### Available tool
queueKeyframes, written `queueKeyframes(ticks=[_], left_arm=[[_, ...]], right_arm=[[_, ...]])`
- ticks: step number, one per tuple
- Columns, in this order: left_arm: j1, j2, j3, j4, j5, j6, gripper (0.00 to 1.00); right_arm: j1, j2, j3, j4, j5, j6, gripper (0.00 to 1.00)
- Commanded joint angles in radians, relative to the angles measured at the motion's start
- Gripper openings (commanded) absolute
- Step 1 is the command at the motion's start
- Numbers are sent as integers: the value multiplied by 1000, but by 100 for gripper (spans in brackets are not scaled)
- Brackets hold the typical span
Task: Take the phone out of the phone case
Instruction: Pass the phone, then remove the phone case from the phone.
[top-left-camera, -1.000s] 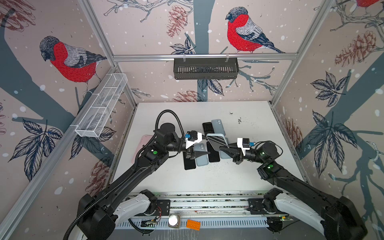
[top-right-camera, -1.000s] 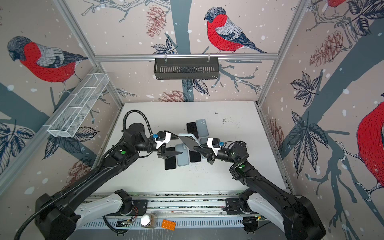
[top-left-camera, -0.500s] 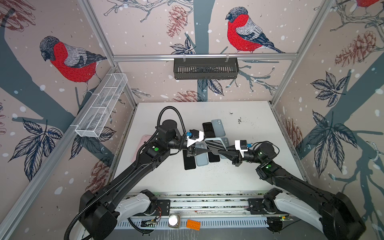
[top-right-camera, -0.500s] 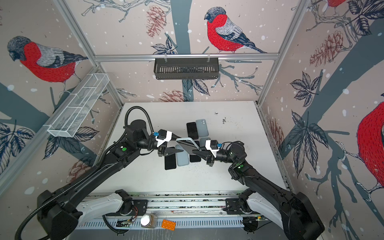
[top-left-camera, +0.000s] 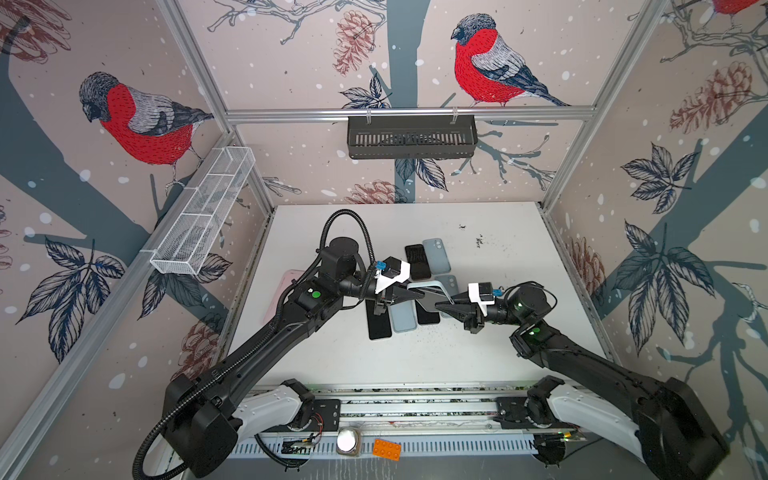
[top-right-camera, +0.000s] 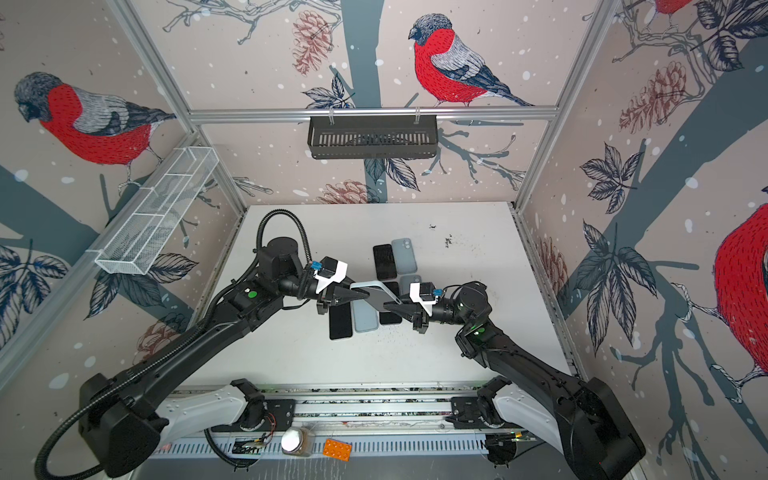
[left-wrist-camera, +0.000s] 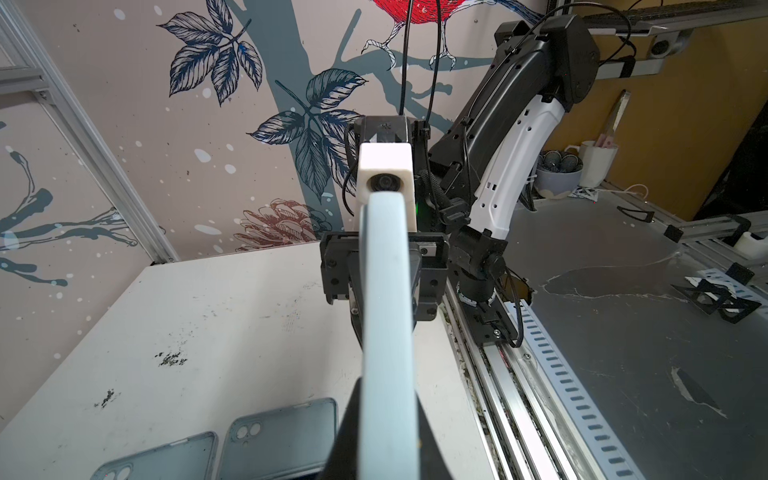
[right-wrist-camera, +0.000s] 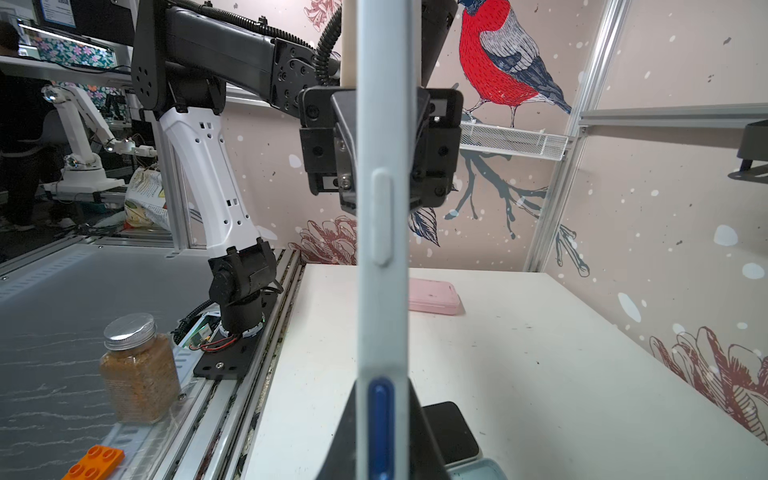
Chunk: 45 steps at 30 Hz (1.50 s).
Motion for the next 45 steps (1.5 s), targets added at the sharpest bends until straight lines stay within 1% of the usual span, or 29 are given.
queueKeyframes(ticks=[1, 2, 3, 4, 5, 6, 7, 8, 9, 12, 13, 14, 15, 16, 17, 21, 24, 29, 33, 37, 42, 45], left_arm=[[1, -3, -17, 78, 12, -39, 0], [0, -8, -32, 133, -13, -93, 0], [1, -13, -53, 206, -48, -165, 0], [2, -19, -75, 297, -110, -267, 0], [3, -24, -99, 393, -180, -380, 0], [5, -27, -111, 456, -259, -490, 0], [9, -23, -108, 490, -369, -624, 0], [15, -11, -98, 513, -427, -737, 0], [19, 4, -93, 553, -441, -843, 0], [22, 43, -128, 708, -549, -1231, 0], [26, 54, -162, 799, -578, -1389, 0], [27, 69, -201, 922, -590, -1503, 0], [30, 80, -231, 996, -615, -1613, 0], [30, 88, -256, 1053, -639, -1696, 0], [28, 94, -272, 1085, -657, -1741, 0], [16, 81, -344, 1140, -764, -1842, 0], [11, 84, -376, 1202, -789, -1886, 0], [-16, 81, -389, 1198, -812, -1890, 0], [-25, 79, -405, 1217, -820, -1890, 0], [-30, 71, -420, 1217, -841, -1894, 0], [-32, 67, -416, 1212, -843, -1885, 0], [-36, 65, -411, 1203, -846, -1878, 0]], right_arm=[[-10, -11, 1, 110, 137, 92, 37], [-12, -22, -3, 116, 208, 132, 50], [-13, -32, -8, 119, 278, 170, 58], [-15, -49, -17, 123, 352, 218, 64], [-19, -70, -26, 128, 424, 272, 70], [-20, -93, -37, 122, 512, 343, 79], [-21, -115, -41, 87, 626, 437, 85], [-31, -129, -34, 48, 675, 513, 85], [-39, -137, -31, 31, 687, 577, 85], [-30, -139, -7, 36, 650, 729, 87], [-26, -138, 16, 2, 648, 758, 87], [-25, -141, 29, -22, 652, 784, 87], [-26, -147, 26, -11, 655, 806, 87], [-28, -157, 7, 25, 657, 840, 87], [-27, -167, -10, 59, 654, 870, 87], [-31, -186, -30, 62, 646, 917, 87], [-42, -178, -54, 103, 624, 969, 86], [-45, -122, -52, 188, 574, 1038, 84], [-45, -52, -45, 291, 523, 1098, 80], [-40, -4, -49, 391, 493, 1140, 71], [-1, 29, -31, 405, 479, 1133, 64], [16, 51, -13, 403, 475, 1130, 62]])
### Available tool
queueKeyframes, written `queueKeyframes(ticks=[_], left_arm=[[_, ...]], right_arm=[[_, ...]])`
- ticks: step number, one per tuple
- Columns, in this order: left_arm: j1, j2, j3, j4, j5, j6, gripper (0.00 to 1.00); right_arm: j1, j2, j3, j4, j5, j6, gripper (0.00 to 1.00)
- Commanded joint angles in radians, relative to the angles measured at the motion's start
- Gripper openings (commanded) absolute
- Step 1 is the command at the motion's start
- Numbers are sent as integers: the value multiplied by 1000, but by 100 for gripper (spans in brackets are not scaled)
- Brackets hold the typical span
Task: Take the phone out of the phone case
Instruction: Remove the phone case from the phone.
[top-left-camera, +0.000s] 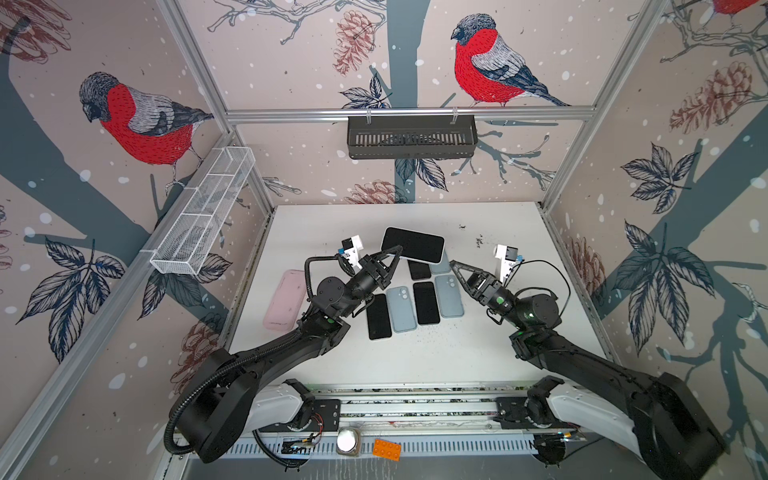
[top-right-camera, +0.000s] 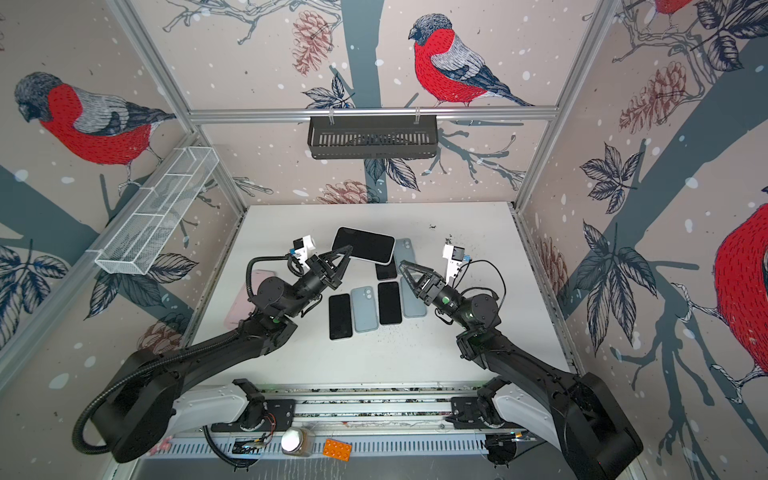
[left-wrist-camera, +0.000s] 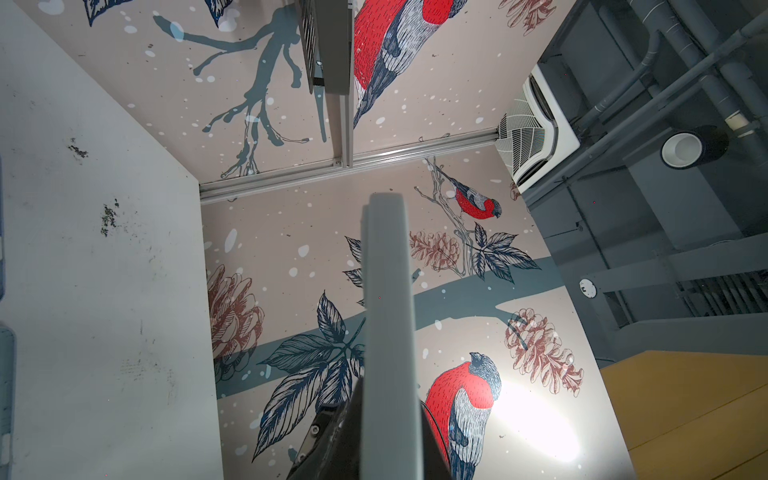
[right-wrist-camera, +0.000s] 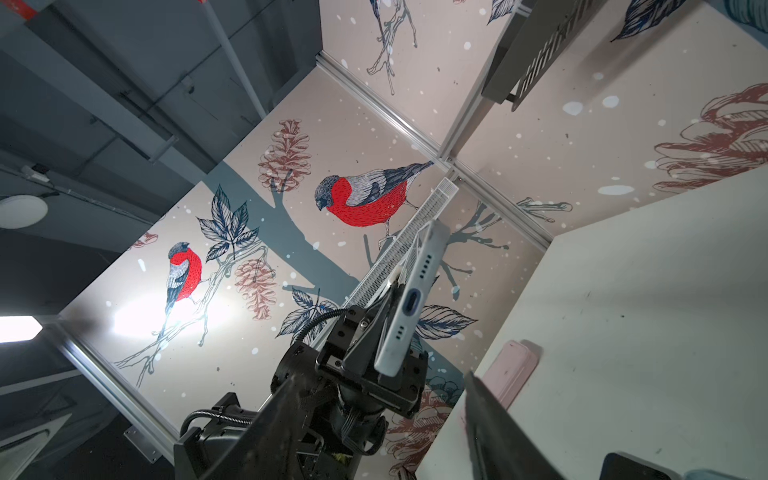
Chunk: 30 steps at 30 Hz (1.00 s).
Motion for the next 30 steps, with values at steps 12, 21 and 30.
queueKeyframes(ticks=[12, 21, 30], left_arm=[[-17, -6, 8, 112, -22, 9, 0], [-19, -6, 11, 108, -20, 26, 0], [-26, 0, 11, 128, -17, 45, 0]], right_arm=[[46, 90, 69, 62, -29, -7, 48], [48, 121, 79, 78, -33, 5, 38], [50, 142, 83, 97, -39, 19, 30]])
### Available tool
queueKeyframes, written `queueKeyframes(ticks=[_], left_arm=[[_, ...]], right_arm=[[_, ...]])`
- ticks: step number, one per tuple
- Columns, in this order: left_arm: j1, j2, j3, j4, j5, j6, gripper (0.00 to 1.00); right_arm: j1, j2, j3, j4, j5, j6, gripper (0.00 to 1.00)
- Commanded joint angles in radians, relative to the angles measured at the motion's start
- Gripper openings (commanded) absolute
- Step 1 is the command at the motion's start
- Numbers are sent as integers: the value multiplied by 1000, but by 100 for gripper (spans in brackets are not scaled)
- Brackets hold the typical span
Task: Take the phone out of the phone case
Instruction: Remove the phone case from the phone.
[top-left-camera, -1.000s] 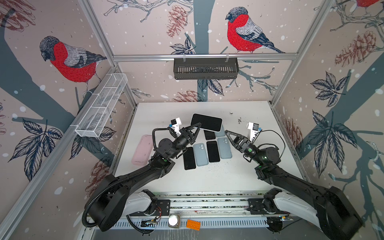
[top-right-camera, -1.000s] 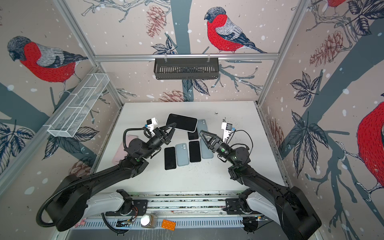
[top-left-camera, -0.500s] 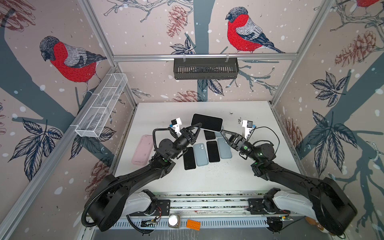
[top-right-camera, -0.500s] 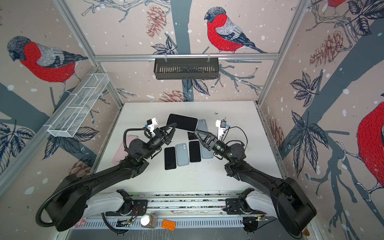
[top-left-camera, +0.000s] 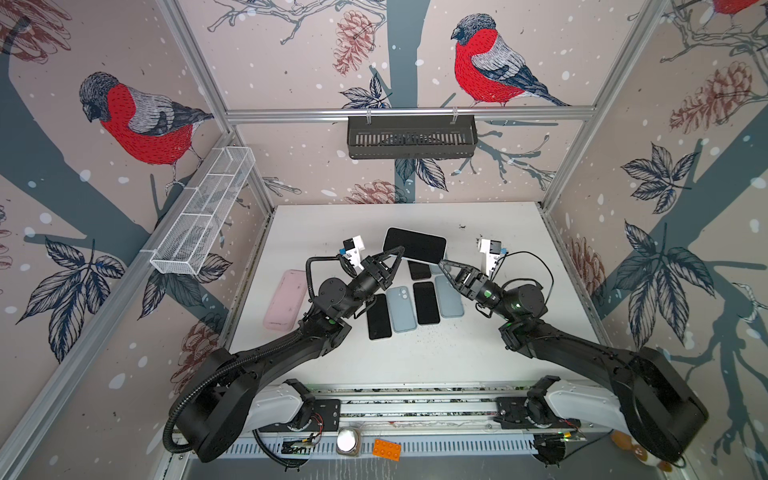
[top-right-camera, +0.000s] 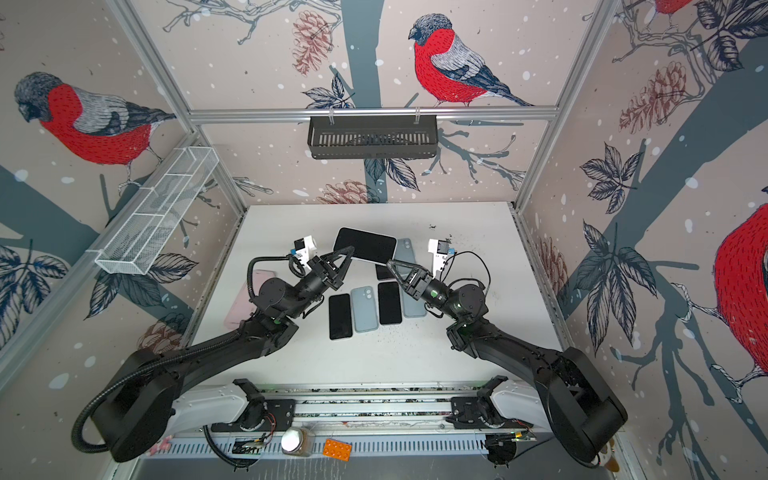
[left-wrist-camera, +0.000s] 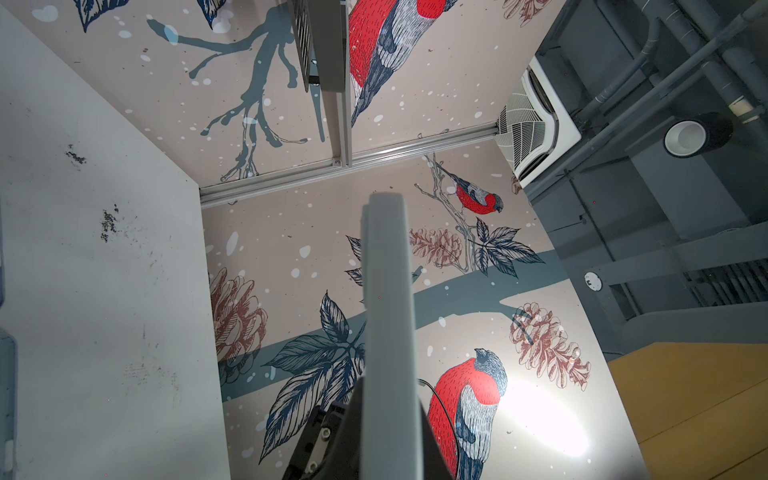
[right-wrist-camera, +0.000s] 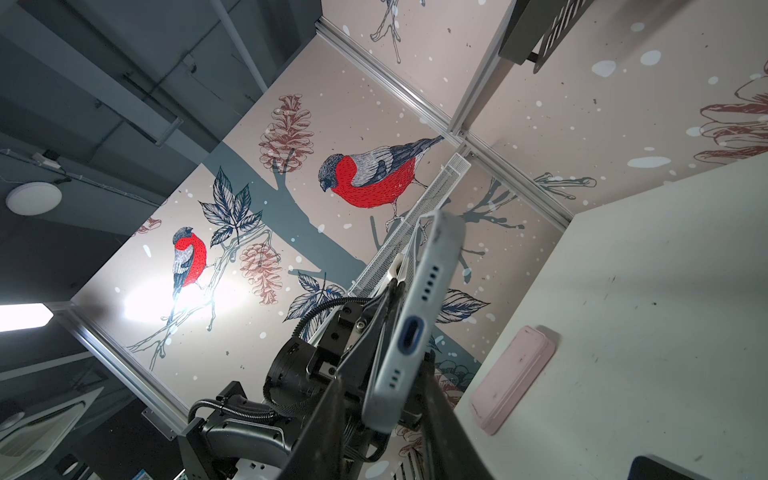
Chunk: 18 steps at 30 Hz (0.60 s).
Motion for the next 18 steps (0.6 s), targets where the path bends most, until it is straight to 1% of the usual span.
queueKeyframes(ticks=[1, 5, 11, 15, 18], left_arm=[[-5, 0, 12, 125, 6, 13, 0], [-7, -6, 11, 117, -1, 15, 0], [-10, -28, 22, 46, -14, 10, 0], [-16, -38, 27, 9, -22, -25, 0], [-23, -70, 47, -92, -39, -16, 0]], right_arm=[[3, 6, 7, 59, -14, 13, 28], [6, 12, 1, 70, -19, 17, 19], [7, 8, -19, 89, -30, 6, 12], [9, -16, -44, 90, -49, -71, 8], [17, -37, -70, 108, -84, -167, 8]])
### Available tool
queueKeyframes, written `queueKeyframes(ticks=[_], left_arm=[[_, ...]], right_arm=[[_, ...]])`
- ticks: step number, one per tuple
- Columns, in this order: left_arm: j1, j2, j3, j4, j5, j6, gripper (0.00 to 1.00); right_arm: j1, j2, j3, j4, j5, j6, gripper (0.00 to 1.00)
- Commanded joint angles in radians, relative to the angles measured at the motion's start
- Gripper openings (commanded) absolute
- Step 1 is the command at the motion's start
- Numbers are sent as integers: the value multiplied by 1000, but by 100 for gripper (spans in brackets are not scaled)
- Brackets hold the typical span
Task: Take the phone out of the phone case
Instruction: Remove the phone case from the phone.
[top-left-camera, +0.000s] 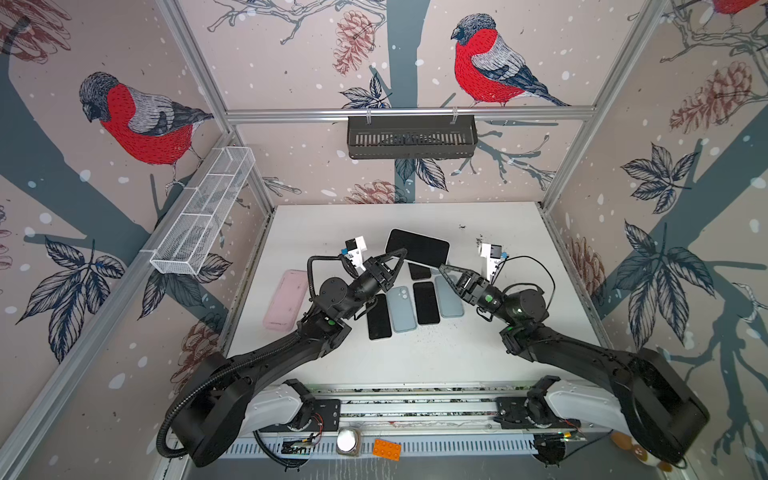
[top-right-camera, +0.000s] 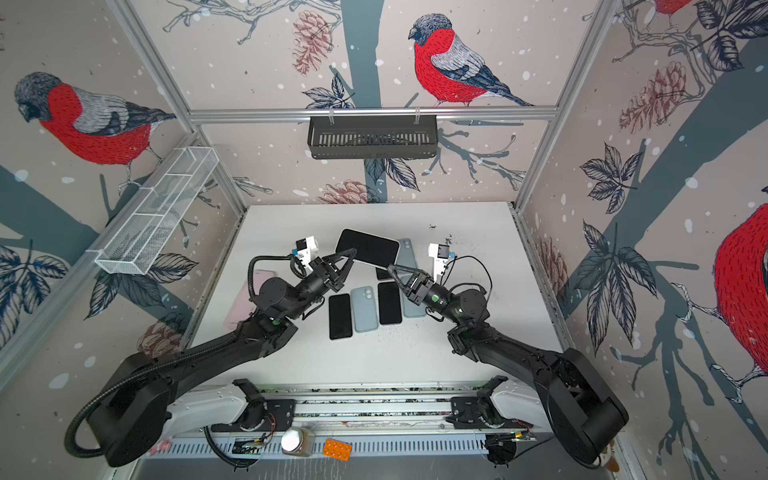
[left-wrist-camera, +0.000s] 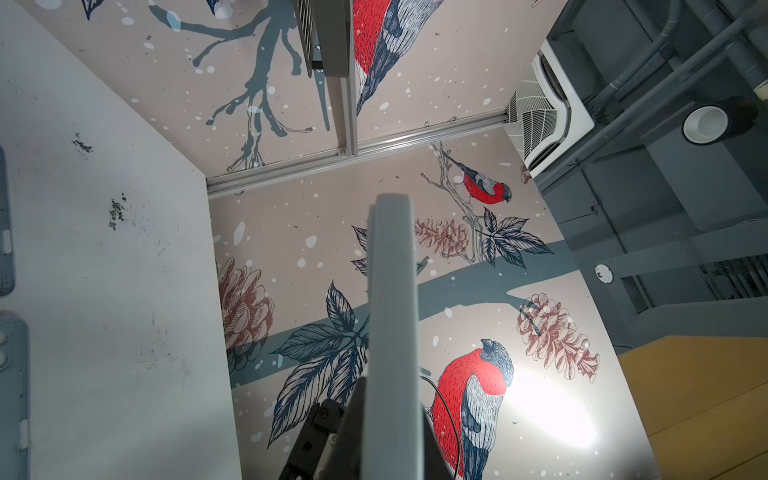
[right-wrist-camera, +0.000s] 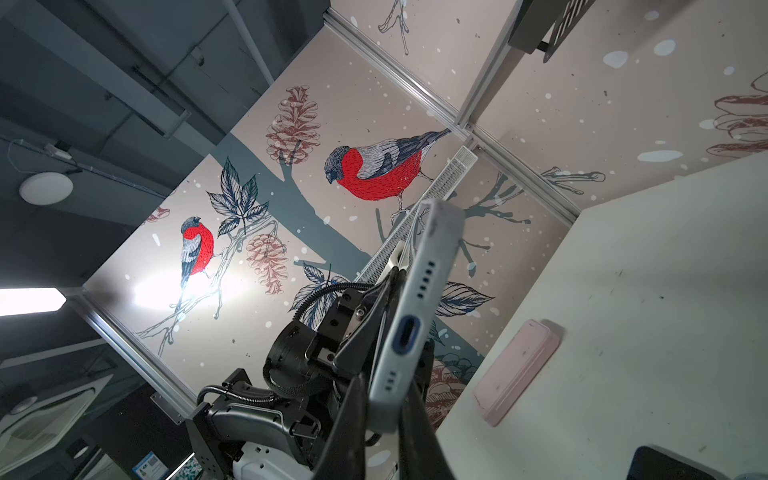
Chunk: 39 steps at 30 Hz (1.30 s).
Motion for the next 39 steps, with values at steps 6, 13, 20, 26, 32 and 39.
queueKeyframes(ticks=[6, 13, 20, 26, 32, 39], left_arm=[[-17, -56, 73, -127, -39, -10, 0], [-37, -43, 110, -176, -29, 11, 0], [-42, -25, 128, -190, -6, 23, 0], [-46, -14, 135, -184, 20, 32, 0], [-18, 4, 151, -164, 113, 42, 0], [72, 7, 120, -140, 218, 23, 0]], right_arm=[[37, -33, -47, 72, -155, -352, 7], [54, -35, -55, 70, -203, -510, 3], [34, -52, -26, -25, -201, -583, 2], [-9, -55, 3, -37, -181, -547, 2], [-64, -122, 0, -290, -103, -549, 35], [-221, -332, -74, -513, -5, -416, 62]])
